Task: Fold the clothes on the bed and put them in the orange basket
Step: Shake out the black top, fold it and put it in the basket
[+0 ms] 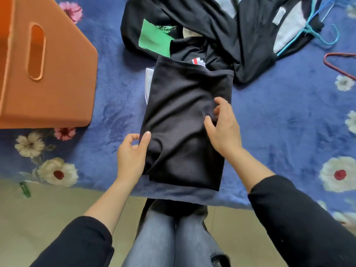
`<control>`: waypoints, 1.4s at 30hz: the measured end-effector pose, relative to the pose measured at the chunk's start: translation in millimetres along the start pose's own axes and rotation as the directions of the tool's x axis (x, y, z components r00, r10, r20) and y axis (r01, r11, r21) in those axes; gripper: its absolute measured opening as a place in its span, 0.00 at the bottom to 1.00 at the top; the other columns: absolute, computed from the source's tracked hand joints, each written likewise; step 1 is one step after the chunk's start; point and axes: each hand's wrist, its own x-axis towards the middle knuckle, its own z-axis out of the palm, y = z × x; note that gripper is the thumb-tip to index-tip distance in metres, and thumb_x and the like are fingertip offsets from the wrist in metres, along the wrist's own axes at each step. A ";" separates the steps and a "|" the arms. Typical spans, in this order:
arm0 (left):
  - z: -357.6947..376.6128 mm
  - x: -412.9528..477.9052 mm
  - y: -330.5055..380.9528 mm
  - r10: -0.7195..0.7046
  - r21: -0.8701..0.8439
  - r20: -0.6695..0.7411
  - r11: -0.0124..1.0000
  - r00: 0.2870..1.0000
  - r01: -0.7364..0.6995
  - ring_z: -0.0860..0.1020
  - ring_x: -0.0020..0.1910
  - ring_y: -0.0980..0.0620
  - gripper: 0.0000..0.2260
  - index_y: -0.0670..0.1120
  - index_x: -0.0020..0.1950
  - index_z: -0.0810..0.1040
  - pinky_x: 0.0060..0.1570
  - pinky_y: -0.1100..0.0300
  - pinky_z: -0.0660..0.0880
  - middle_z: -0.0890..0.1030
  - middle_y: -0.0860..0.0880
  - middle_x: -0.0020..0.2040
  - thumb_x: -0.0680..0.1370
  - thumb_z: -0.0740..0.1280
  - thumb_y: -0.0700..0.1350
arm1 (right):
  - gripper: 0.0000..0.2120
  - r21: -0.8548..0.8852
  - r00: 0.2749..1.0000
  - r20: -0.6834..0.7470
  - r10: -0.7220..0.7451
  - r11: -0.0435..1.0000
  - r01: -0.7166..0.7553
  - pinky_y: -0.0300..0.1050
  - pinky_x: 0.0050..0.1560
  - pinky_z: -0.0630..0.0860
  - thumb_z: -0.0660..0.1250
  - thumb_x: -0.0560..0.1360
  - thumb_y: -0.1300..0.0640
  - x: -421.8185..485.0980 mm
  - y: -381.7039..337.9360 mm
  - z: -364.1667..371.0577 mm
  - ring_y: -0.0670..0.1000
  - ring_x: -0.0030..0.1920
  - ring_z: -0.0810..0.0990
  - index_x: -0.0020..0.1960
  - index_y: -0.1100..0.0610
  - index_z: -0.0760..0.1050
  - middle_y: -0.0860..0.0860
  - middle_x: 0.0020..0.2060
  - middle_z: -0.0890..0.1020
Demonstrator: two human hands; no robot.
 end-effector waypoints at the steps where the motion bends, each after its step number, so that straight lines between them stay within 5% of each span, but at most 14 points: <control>1: 0.2 -8.1 -1.5 0.005 0.002 0.005 1.000 1.000 -0.005 0.66 0.29 0.53 0.12 0.48 0.43 0.74 0.35 0.57 0.67 0.70 0.49 0.29 0.77 0.67 0.56 | 0.21 -0.030 0.999 -0.035 -0.005 1.000 0.004 0.50 0.52 0.72 0.65 0.76 0.56 -17.5 6.8 0.2 0.53 0.55 0.74 0.68 0.57 0.66 0.53 0.55 0.73; 4: -0.4 -30.5 -11.4 0.019 0.027 0.006 0.999 1.000 -0.019 0.66 0.29 0.53 0.14 0.46 0.38 0.72 0.34 0.54 0.66 0.71 0.51 0.28 0.76 0.70 0.53 | 0.17 -0.037 0.980 -0.052 0.192 0.980 -0.194 0.50 0.49 0.70 0.67 0.75 0.52 -65.6 23.8 -0.8 0.56 0.53 0.73 0.58 0.60 0.69 0.53 0.52 0.72; 8: 1.2 -49.8 -12.8 0.063 0.119 -0.036 0.991 0.997 -0.058 0.57 0.30 0.51 0.21 0.47 0.33 0.58 0.33 0.53 0.57 0.59 0.51 0.29 0.80 0.65 0.49 | 0.18 -0.035 0.822 0.166 0.545 0.836 -0.547 0.50 0.44 0.68 0.68 0.74 0.44 -104.3 39.5 0.9 0.57 0.45 0.73 0.43 0.57 0.66 0.52 0.42 0.74; 13: -0.9 -51.1 -20.3 0.102 0.112 -0.109 0.990 0.989 -0.090 0.61 0.32 0.53 0.18 0.45 0.35 0.60 0.33 0.59 0.60 0.62 0.49 0.31 0.82 0.60 0.48 | 0.21 -0.002 0.844 0.249 0.476 0.871 -0.491 0.46 0.31 0.58 0.66 0.76 0.54 -106.9 58.0 -10.0 0.51 0.32 0.62 0.32 0.56 0.57 0.49 0.28 0.64; 16: -2.1 -44.9 -44.1 -0.012 0.225 -0.059 0.974 0.998 0.025 0.70 0.36 0.45 0.15 0.44 0.37 0.67 0.39 0.53 0.65 0.71 0.46 0.32 0.81 0.62 0.49 | 0.21 -0.002 0.791 0.313 0.525 0.833 -0.553 0.47 0.34 0.61 0.67 0.74 0.56 -102.0 65.2 -13.3 0.53 0.34 0.64 0.32 0.55 0.57 0.50 0.28 0.64; 19: -1.2 -44.6 -45.1 -0.108 0.238 -0.057 0.964 0.993 0.118 0.77 0.46 0.41 0.05 0.45 0.53 0.72 0.52 0.49 0.72 0.79 0.43 0.40 0.79 0.64 0.44 | 0.21 -0.003 0.759 0.356 0.546 0.813 -0.583 0.47 0.38 0.66 0.69 0.73 0.57 -98.4 64.8 -14.1 0.54 0.35 0.67 0.32 0.54 0.56 0.51 0.28 0.65; 23: 4.4 -40.8 -24.8 0.032 0.163 0.038 0.986 0.999 -0.038 0.72 0.61 0.48 0.22 0.49 0.68 0.64 0.63 0.50 0.69 0.74 0.48 0.61 0.77 0.67 0.47 | 0.21 0.188 0.721 0.428 0.545 0.727 -0.661 0.50 0.41 0.76 0.72 0.71 0.55 -98.9 64.9 -17.4 0.53 0.36 0.69 0.33 0.54 0.59 0.53 0.32 0.67; 26: 11.8 -30.9 -10.3 -0.063 0.196 0.155 0.980 0.986 0.032 0.66 0.71 0.50 0.35 0.50 0.75 0.57 0.70 0.49 0.64 0.67 0.50 0.72 0.74 0.70 0.58 | 0.15 0.238 0.682 0.501 0.533 0.673 -0.700 0.42 0.34 0.73 0.72 0.73 0.56 -102.6 62.5 -21.2 0.51 0.34 0.72 0.36 0.56 0.66 0.54 0.35 0.72; 30: 9.4 -18.7 3.0 -0.307 0.096 0.307 0.952 0.901 0.292 0.76 0.61 0.50 0.31 0.47 0.70 0.70 0.64 0.51 0.72 0.78 0.51 0.64 0.70 0.74 0.55 | 0.06 0.335 0.593 0.653 0.472 0.522 -0.784 0.41 0.36 0.72 0.69 0.72 0.66 -100.5 59.8 -33.7 0.51 0.35 0.76 0.44 0.59 0.74 0.56 0.37 0.80; 32: 2.9 -21.4 5.9 -0.435 0.064 0.444 0.887 0.784 0.457 0.81 0.54 0.50 0.26 0.45 0.63 0.76 0.57 0.54 0.77 0.82 0.49 0.57 0.68 0.75 0.52 | 0.13 0.320 0.537 0.713 0.451 0.472 -0.821 0.40 0.37 0.74 0.69 0.71 0.67 -98.4 60.1 -47.9 0.53 0.39 0.79 0.53 0.59 0.74 0.55 0.41 0.83; 36: -6.1 -36.1 16.2 -0.525 -0.081 0.576 0.727 0.627 0.682 0.79 0.37 0.53 0.05 0.40 0.49 0.80 0.37 0.61 0.76 0.81 0.46 0.42 0.76 0.68 0.40 | 0.29 0.486 0.600 0.702 0.383 0.357 -0.798 0.41 0.38 0.74 0.65 0.72 0.68 -87.3 57.2 -82.4 0.51 0.38 0.78 0.64 0.40 0.71 0.53 0.43 0.82; 38: -9.7 -32.4 26.8 -0.513 -0.257 0.580 0.623 0.634 0.739 0.74 0.31 0.56 0.05 0.42 0.45 0.77 0.31 0.65 0.73 0.76 0.47 0.36 0.77 0.63 0.37 | 0.23 0.577 0.648 0.683 0.337 0.296 -0.762 0.37 0.32 0.71 0.61 0.74 0.67 -73.6 41.2 -95.5 0.47 0.32 0.75 0.61 0.44 0.78 0.51 0.35 0.78; 40: -14.2 -22.4 47.0 -0.514 -0.365 0.592 0.517 0.621 0.775 0.72 0.22 0.58 0.09 0.44 0.40 0.75 0.21 0.70 0.71 0.76 0.48 0.29 0.78 0.59 0.38 | 0.16 0.626 0.664 0.658 0.355 0.233 -0.745 0.34 0.26 0.70 0.59 0.75 0.65 -52.1 23.7 -98.5 0.46 0.28 0.75 0.45 0.56 0.85 0.51 0.32 0.78; 42: -18.6 -11.6 74.7 -0.486 -0.456 0.603 0.441 0.633 0.773 0.73 0.19 0.59 0.10 0.43 0.43 0.77 0.17 0.71 0.69 0.79 0.44 0.29 0.80 0.57 0.42 | 0.20 0.700 0.691 0.601 0.402 0.154 -0.698 0.35 0.26 0.75 0.58 0.77 0.62 -25.8 5.6 -95.8 0.47 0.27 0.79 0.33 0.59 0.83 0.52 0.31 0.81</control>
